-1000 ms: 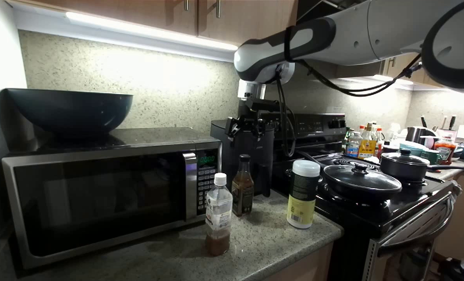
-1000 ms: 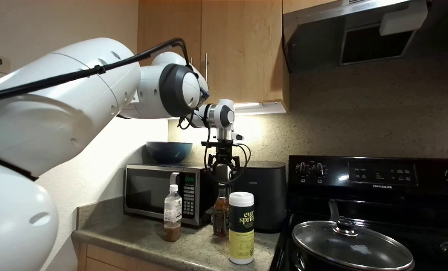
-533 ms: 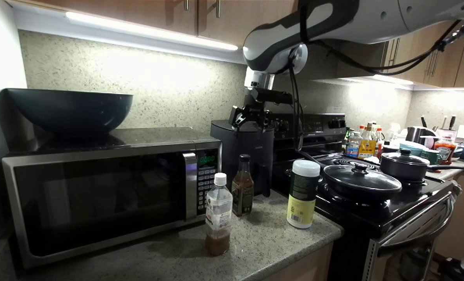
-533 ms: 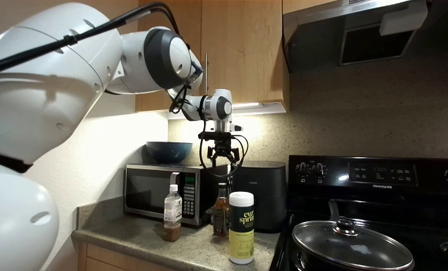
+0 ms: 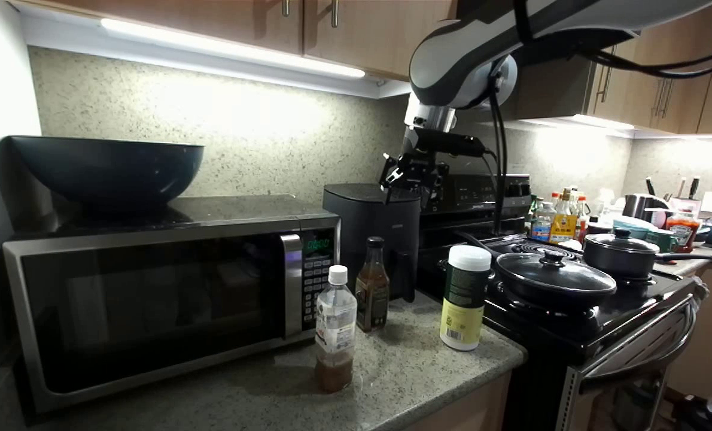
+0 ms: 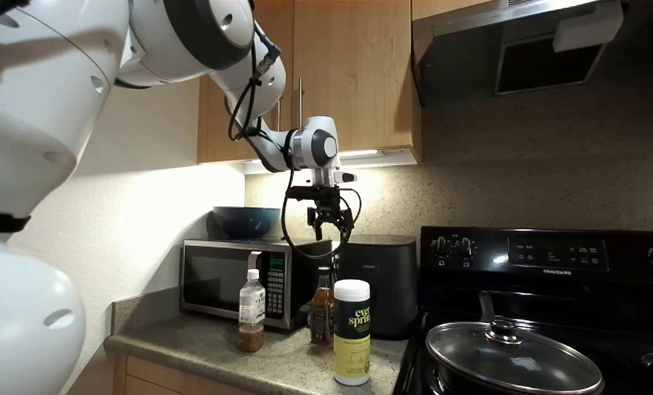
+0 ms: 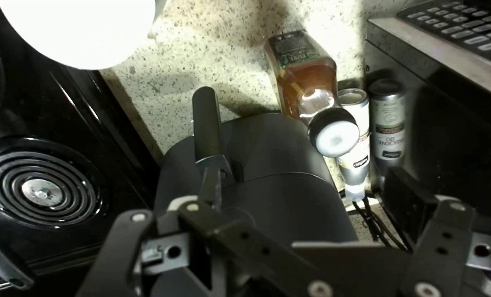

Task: Move the oil bottle to the back, the plastic bottle to the right and then bring the oil bottle back

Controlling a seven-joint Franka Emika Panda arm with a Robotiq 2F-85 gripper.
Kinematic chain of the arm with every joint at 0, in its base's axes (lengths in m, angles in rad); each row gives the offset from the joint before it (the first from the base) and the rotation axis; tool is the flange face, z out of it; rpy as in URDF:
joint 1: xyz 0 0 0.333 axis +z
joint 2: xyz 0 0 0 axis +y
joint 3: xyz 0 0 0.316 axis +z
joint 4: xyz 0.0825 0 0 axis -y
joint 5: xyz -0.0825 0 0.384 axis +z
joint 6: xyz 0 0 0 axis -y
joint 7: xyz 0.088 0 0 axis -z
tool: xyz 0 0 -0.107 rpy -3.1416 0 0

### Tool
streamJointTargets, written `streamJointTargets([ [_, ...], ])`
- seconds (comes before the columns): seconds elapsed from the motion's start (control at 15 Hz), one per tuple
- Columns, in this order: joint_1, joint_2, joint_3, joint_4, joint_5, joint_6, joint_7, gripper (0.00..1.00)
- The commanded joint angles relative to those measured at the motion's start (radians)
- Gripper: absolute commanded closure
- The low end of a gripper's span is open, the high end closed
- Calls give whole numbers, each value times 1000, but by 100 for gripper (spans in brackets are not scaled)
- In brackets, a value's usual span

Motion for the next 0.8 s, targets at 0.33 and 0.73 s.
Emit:
streamJointTargets([
  [0.33, -17, -179, 15, -277, -38, 137, 130, 0],
  [0.73, -7, -185, 34, -291, -34, 95, 89, 0],
])
